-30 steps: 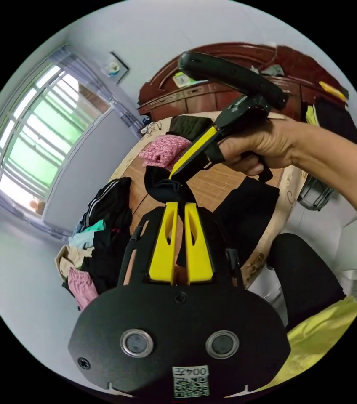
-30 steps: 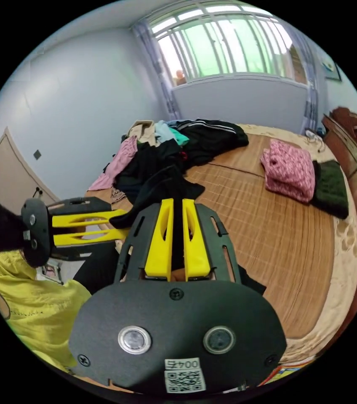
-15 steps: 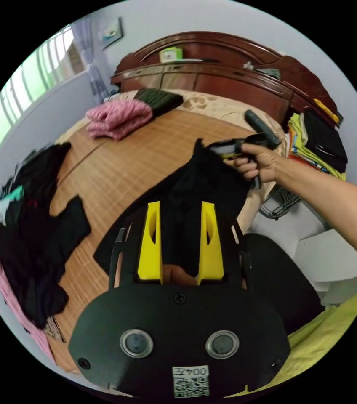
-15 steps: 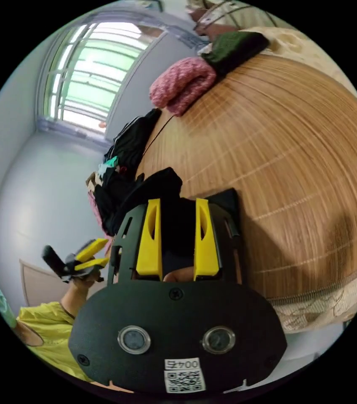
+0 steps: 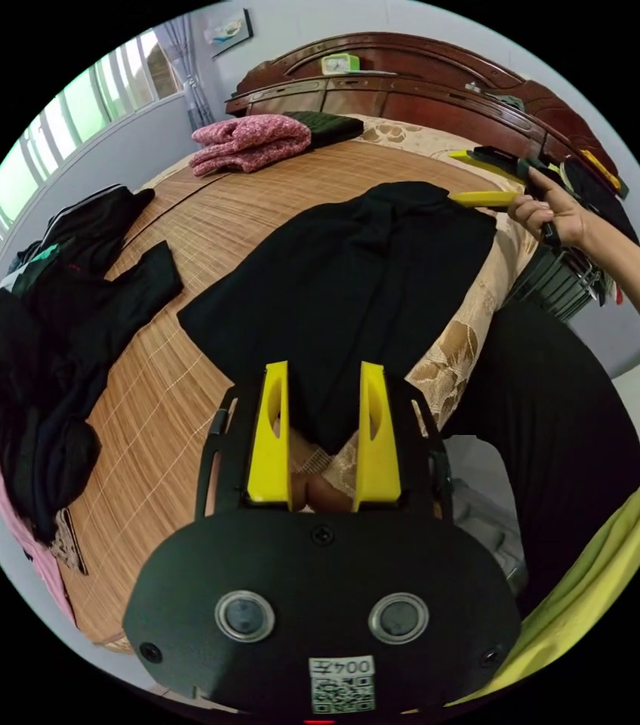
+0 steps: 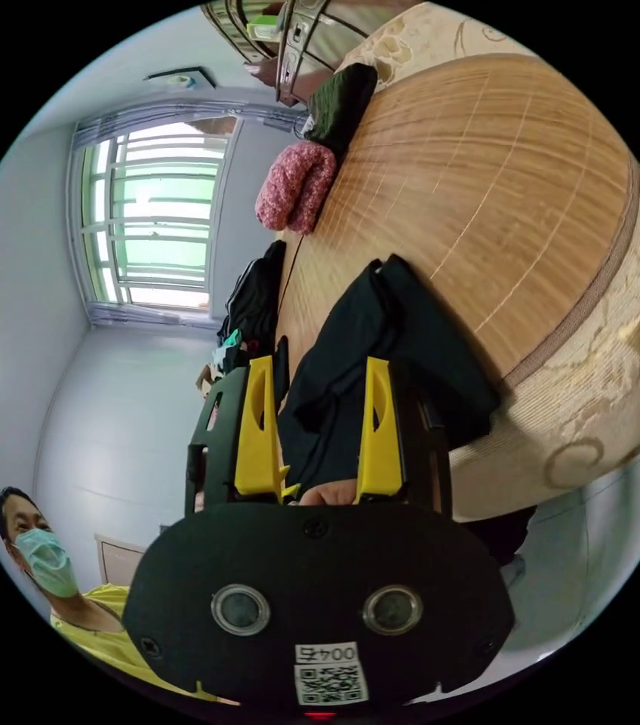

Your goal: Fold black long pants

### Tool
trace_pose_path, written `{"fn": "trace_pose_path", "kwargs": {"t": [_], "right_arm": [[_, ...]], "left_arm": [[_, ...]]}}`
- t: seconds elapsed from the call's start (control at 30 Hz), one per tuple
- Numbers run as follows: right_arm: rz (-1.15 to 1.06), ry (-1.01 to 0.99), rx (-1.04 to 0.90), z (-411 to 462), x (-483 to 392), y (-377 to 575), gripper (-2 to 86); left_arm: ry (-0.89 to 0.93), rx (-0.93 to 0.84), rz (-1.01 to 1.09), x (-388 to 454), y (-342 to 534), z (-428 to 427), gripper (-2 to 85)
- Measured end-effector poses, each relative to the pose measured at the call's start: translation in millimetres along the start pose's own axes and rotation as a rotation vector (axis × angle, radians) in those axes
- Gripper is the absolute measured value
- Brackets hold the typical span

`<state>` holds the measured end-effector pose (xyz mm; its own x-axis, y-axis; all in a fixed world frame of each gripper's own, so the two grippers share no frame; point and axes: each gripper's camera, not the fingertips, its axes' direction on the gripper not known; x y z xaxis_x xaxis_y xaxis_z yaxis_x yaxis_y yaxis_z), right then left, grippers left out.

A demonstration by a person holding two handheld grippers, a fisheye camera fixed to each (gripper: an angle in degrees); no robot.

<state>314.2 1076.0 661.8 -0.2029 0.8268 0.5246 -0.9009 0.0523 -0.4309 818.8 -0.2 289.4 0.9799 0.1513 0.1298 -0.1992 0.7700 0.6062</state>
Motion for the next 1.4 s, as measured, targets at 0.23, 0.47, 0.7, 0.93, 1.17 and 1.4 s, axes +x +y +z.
{"fn": "trace_pose_path", "kwargs": {"t": [0.23, 0.47, 0.7, 0.93, 1.17, 1.4], "right_arm": [[0.103, 0.015, 0.113, -63.4, 62.2, -19.5, 14.9], [0.084, -0.043, 0.061, -92.8, 98.0, -33.3, 13.3], [0.147, -0.005, 0.189, -135.4, 125.2, -37.6, 12.9], [0.213, 0.013, 0.236, -168.4, 141.3, -31.5, 12.5], [0.197, 0.008, 0.187, -166.1, 141.1, -20.7, 11.8], [0.163, 0.091, 0.126, -134.5, 114.6, -17.1, 8.9]], "left_arm": [[0.066, 0.007, 0.014, -0.8, -24.7, 20.8, 13.0], [0.058, 0.02, 0.028, 11.4, -39.4, 33.6, 13.2], [-0.01, 0.016, 0.144, 42.8, -61.8, 51.2, 12.3], [0.078, -0.017, 0.044, 21.4, -65.8, 83.7, 6.0], [0.35, 0.053, -0.252, -42.8, -43.7, 109.8, 1.4], [0.332, 0.007, -0.233, -43.3, -32.4, 147.2, 0.9]]}}
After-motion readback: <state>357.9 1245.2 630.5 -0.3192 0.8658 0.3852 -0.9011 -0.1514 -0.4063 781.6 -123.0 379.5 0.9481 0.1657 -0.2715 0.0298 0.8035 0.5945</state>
